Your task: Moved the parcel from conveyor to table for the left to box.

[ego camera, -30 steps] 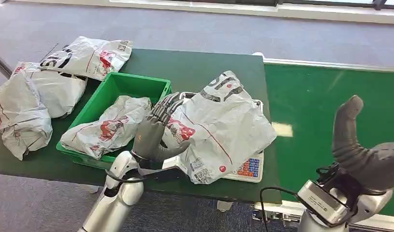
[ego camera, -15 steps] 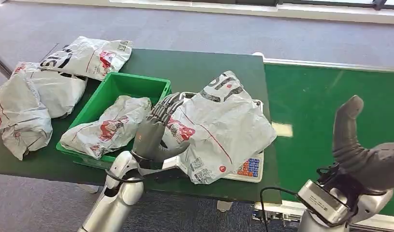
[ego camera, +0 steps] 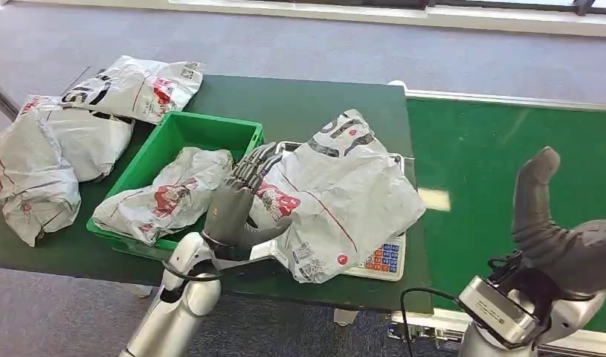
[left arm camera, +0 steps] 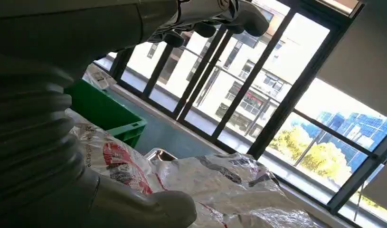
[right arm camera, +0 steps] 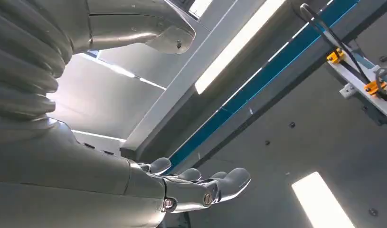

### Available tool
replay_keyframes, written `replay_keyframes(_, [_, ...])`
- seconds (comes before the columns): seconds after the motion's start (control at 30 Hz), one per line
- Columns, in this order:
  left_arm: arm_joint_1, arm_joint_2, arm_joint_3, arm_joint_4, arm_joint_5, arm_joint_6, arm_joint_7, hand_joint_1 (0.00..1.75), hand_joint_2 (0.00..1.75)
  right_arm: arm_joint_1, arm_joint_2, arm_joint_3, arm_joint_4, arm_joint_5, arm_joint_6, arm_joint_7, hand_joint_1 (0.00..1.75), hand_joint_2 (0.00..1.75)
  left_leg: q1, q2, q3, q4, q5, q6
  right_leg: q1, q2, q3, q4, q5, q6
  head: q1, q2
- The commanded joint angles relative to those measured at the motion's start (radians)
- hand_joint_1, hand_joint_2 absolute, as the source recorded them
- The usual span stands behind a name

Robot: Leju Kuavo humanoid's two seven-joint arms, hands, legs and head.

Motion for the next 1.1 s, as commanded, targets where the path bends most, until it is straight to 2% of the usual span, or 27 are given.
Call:
replay_keyframes(0.03, [-0.038,0.023,-0.034,0.055,-0.001,-0.007,0.005,0.0,1.75,0.024,0.031,-0.036,-0.002,-0.003,0.002,-0.002,0.0,1.75,0.001,-0.002,0.001,-0.002,0.001,0.0,0.001,-0.003,0.002,-0.002,0.0,0.0,0.0,0.0])
replay_keyframes(1.1, [-0.038,0.023,-0.034,0.055,-0.001,-0.007,0.005,0.0,1.75,0.024,0.031,-0.036,-0.002,-0.003,0.002,-0.002,0.0,1.75,0.0,-0.001,0.001,-0.001,0.0,0.0,0.001,-0.002,0.002,-0.001,0.0,0.0,0.0,0.0])
